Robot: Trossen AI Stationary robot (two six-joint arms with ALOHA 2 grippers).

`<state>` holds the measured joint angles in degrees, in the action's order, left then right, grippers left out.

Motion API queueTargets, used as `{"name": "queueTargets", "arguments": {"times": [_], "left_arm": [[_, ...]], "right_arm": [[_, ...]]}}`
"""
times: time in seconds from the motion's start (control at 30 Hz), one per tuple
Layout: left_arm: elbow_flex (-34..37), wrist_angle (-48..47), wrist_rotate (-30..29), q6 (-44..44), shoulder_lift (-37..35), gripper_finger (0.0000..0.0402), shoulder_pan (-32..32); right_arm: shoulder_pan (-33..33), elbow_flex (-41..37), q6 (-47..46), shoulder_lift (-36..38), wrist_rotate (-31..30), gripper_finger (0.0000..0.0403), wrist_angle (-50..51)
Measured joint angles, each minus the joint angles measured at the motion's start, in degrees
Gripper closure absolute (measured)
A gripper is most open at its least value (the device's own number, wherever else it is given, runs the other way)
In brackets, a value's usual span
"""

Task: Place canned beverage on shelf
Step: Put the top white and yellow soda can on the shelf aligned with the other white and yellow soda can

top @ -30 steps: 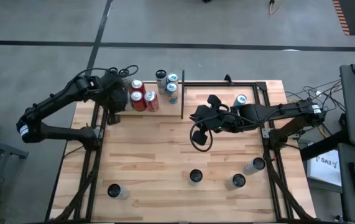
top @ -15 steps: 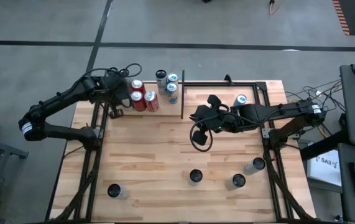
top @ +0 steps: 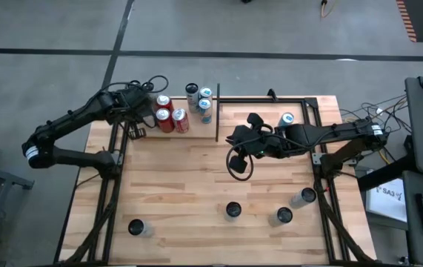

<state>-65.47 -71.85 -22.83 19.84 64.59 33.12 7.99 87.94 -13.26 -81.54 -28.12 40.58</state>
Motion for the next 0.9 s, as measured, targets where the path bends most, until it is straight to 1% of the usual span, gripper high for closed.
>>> {"name": "queueTargets", "arguments": {"times": [0.13,0.2,0.43,0.67,0.83,0.9], "left_arm": [[0.0,-0.1,6.2,1.7,-0.5,0.0402,0.0],[0.0,-0.1,7.6,2.7,-0.6,0.0402,-0.1],[0.0,3.2,7.3,3.5,0.0,0.0402,0.0],[0.0,3.8,6.7,3.6,2.5,0.0402,0.0],[0.0,3.8,1.5,3.7,4.8,0.0402,0.0],[0.0,3.8,0.9,3.7,5.4,0.0402,0.0]], "right_arm": [[0.0,0.0,0.0,0.0,0.0,0.0374,0.0],[0.0,0.0,0.0,0.0,0.0,0.0374,-0.1],[0.0,0.0,0.0,0.0,0.0,0.0374,-0.1],[0.0,0.0,0.0,0.0,0.0,0.0374,-0.1],[0.0,0.0,0.0,0.0,0.0,0.0374,-0.1],[0.0,0.0,0.0,0.0,0.0,0.0374,-0.1]]}}
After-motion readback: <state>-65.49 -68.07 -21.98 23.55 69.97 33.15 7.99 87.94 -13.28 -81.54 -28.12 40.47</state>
